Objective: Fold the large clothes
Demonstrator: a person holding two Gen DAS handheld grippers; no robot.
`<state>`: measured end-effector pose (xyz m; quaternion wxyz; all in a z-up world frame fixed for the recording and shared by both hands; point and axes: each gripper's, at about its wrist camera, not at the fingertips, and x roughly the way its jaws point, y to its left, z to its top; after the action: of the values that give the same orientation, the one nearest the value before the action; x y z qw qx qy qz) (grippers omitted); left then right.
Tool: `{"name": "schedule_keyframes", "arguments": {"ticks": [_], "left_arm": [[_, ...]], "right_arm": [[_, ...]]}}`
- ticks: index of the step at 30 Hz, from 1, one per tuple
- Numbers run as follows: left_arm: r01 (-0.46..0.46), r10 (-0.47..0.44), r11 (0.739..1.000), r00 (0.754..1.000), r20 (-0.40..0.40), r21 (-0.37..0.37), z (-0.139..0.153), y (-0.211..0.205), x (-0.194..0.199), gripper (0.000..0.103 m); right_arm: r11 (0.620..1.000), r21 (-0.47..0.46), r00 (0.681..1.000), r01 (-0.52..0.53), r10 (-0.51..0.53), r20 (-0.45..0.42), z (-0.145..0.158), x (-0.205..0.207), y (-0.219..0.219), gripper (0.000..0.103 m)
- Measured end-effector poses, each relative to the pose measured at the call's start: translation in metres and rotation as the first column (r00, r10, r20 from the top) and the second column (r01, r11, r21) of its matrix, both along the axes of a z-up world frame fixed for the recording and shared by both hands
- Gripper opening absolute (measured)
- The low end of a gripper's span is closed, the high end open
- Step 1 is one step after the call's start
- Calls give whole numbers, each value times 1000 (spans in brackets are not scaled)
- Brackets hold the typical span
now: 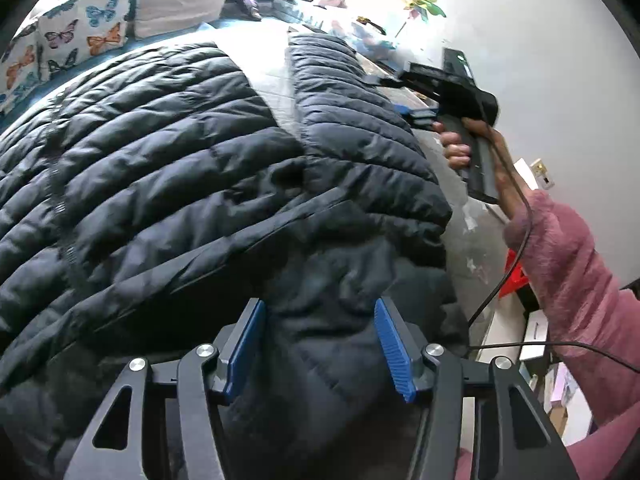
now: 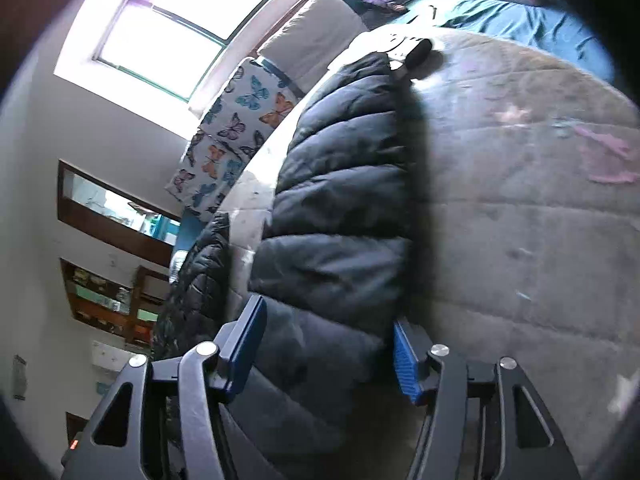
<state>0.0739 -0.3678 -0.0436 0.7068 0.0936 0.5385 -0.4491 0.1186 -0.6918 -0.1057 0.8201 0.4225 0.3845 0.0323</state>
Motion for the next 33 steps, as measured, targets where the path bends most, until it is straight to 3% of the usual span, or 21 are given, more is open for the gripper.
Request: {"name": "schedule_keyframes", "arguments": {"ticks": [2, 4, 5, 9, 14, 17, 21, 26, 31, 33], "left_arm": [[21, -21, 1000, 1000, -2, -1, -3, -11, 0, 60], [29, -29, 1000, 1000, 1, 7, -6, -20, -1, 59], [36, -36, 999, 999, -3, 8, -8, -24, -1, 58], [51, -51, 999, 999, -4, 9, -16, -38, -1, 57], [36, -36, 999, 999, -22, -15, -14, -40, 2, 56], [5, -5, 999, 1000, -9, -40, 9, -20, -3, 56], [-51, 59, 997, 990, 129, -64, 57, 32, -22, 56], [-211, 233, 970, 945, 230, -118, 100, 128, -36, 57], [-381, 407, 913, 877, 257, -147, 111, 230, -46, 57], [-427, 451, 892, 858, 246, -149, 106, 262, -54, 57]], "right_arm": [[1000, 5, 1000, 1, -1, 3, -4, 6, 5, 43], [999, 35, 1000, 10, -11, 14, -5, 9, 5, 21], [998, 55, 999, 15, -17, 30, -3, 8, 4, 17], [998, 65, 994, 18, -25, 103, 28, 1, 5, 13], [999, -32, 974, -31, 37, 223, 98, -6, 35, 11], [989, -127, 951, -81, 115, 288, 146, -17, 66, 11], [954, -247, 907, -172, 251, 337, 195, -34, 124, 11], [860, -400, 814, -318, 464, 349, 219, -62, 220, 11], [660, -604, 696, -448, 681, 229, 194, -98, 341, 11], [548, -669, 654, -502, 747, 121, 164, -106, 381, 11]]}}
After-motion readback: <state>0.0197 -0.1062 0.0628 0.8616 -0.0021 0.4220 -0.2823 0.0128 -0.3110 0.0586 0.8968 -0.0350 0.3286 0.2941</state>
